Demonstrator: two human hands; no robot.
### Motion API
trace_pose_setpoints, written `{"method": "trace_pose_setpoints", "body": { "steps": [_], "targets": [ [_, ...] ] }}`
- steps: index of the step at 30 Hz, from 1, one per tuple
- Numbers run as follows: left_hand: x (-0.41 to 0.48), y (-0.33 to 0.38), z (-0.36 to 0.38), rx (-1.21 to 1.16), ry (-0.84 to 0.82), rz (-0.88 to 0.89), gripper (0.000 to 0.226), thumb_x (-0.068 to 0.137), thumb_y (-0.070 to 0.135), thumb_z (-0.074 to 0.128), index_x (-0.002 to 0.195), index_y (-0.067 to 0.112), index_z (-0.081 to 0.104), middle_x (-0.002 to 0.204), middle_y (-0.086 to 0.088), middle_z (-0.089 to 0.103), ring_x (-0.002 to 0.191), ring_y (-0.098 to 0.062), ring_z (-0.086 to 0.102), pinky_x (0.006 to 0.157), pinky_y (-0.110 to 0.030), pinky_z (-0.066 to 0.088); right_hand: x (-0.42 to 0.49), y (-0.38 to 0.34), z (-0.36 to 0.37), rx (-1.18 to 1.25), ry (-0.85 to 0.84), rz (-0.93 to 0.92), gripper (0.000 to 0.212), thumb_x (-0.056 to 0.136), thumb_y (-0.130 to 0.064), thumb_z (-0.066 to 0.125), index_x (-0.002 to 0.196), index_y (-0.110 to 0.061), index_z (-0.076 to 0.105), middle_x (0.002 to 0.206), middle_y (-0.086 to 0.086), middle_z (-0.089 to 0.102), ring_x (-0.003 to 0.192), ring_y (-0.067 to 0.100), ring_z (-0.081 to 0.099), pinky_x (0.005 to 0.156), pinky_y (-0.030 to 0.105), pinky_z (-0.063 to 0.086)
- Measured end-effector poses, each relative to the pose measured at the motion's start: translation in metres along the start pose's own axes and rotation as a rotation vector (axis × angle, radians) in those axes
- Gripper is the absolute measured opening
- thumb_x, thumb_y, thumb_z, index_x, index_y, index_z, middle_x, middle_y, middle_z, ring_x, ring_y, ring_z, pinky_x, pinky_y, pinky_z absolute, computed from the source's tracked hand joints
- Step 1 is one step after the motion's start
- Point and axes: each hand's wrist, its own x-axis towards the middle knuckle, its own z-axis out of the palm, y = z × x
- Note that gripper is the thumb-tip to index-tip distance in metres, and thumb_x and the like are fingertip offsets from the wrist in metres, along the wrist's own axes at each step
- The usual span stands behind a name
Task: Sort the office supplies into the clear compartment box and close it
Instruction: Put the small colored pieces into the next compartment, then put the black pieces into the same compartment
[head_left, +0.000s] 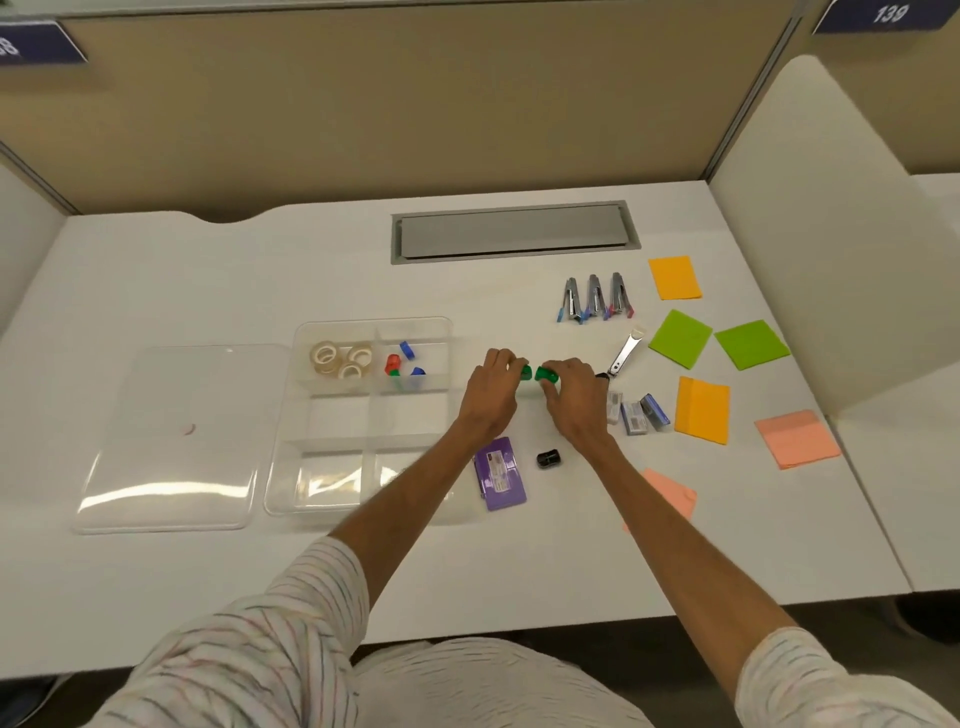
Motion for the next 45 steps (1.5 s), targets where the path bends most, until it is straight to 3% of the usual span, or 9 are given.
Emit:
{"method": "trace_pose_setpoints", "body": {
  "steps": [9, 15, 19, 26, 32, 38, 41, 45],
  "targets": [
    [-0.003, -0.054, -0.039, -0.033, 0.125, -0.070, 0.038, 0.098, 0.007, 0.046, 0.136, 0.012, 0.047, 0.134, -0.008, 0.051, 0.123, -0.022, 0.044, 0.096, -0.030, 0.046, 0.020, -0.071, 0.001, 0.116, 0.065, -0.036, 0.031, 0.100, -0.023, 0.049, 0.129, -0.016, 0.056, 0.130, 0.005, 0.059, 0.118, 0.022, 0.053, 0.096, 0.036, 0.035],
    [-0.014, -0.102, -0.064, -0.057, 0.201, -0.142, 0.043, 0.101, 0.011, 0.038, 0.144, 0.009, 0.037, 0.138, -0.007, 0.049, 0.124, -0.023, 0.044, 0.097, -0.034, 0.044, 0.032, -0.118, 0.015, 0.128, 0.067, -0.119, 0.031, 0.098, -0.026, 0.054, 0.127, -0.016, 0.058, 0.127, 0.004, 0.061, 0.116, 0.021, 0.054, 0.097, 0.036, 0.036],
    [-0.020, -0.130, -0.074, -0.088, 0.191, -0.198, 0.047, 0.096, 0.006, 0.048, 0.142, 0.008, 0.038, 0.144, -0.007, 0.046, 0.127, -0.024, 0.044, 0.100, -0.037, 0.044, 0.038, -0.146, 0.028, 0.114, 0.047, -0.145, 0.031, 0.096, -0.026, 0.055, 0.126, -0.017, 0.057, 0.124, 0.003, 0.063, 0.117, 0.021, 0.051, 0.095, 0.036, 0.037],
    [-0.032, -0.156, -0.072, -0.167, 0.146, -0.295, 0.046, 0.100, 0.016, 0.048, 0.144, 0.010, 0.036, 0.141, -0.009, 0.050, 0.125, -0.024, 0.049, 0.103, -0.035, 0.044, 0.042, -0.174, 0.049, 0.117, -0.035, -0.127, 0.034, 0.096, -0.030, 0.057, 0.127, -0.019, 0.057, 0.131, 0.002, 0.059, 0.130, 0.018, 0.043, 0.102, 0.035, 0.033],
    [-0.037, -0.162, -0.068, -0.184, 0.110, -0.290, 0.051, 0.100, 0.021, 0.049, 0.147, 0.008, 0.033, 0.141, -0.012, 0.050, 0.127, -0.026, 0.049, 0.102, -0.037, 0.046, 0.037, -0.170, 0.053, 0.091, -0.073, -0.140, 0.043, 0.095, -0.025, 0.059, 0.136, -0.018, 0.051, 0.143, 0.004, 0.049, 0.141, 0.018, 0.032, 0.108, 0.036, 0.029],
    [-0.037, -0.158, -0.064, -0.069, 0.090, -0.250, 0.047, 0.098, 0.008, 0.045, 0.144, 0.011, 0.036, 0.143, -0.007, 0.047, 0.127, -0.023, 0.046, 0.101, -0.036, 0.045, 0.028, -0.148, 0.049, 0.133, -0.013, -0.121, 0.031, 0.097, -0.019, 0.054, 0.127, -0.016, 0.058, 0.134, 0.003, 0.057, 0.131, 0.018, 0.042, 0.103, 0.031, 0.032],
    [-0.036, -0.149, -0.059, -0.048, 0.095, -0.230, 0.042, 0.101, 0.010, 0.037, 0.142, 0.012, 0.038, 0.140, -0.006, 0.048, 0.125, -0.023, 0.046, 0.102, -0.037, 0.042, 0.021, -0.137, 0.045, 0.161, 0.018, -0.103, 0.028, 0.098, -0.020, 0.053, 0.124, -0.015, 0.059, 0.133, 0.002, 0.057, 0.129, 0.017, 0.044, 0.104, 0.030, 0.032],
    [-0.033, -0.124, -0.052, -0.073, 0.115, -0.188, 0.036, 0.101, 0.014, 0.040, 0.137, 0.013, 0.044, 0.136, -0.006, 0.051, 0.123, -0.024, 0.048, 0.101, -0.039, 0.042, 0.013, -0.117, 0.036, 0.160, 0.060, -0.058, 0.027, 0.098, -0.019, 0.050, 0.124, -0.015, 0.059, 0.133, 0.002, 0.058, 0.127, 0.017, 0.047, 0.105, 0.031, 0.031]
  ]
}}
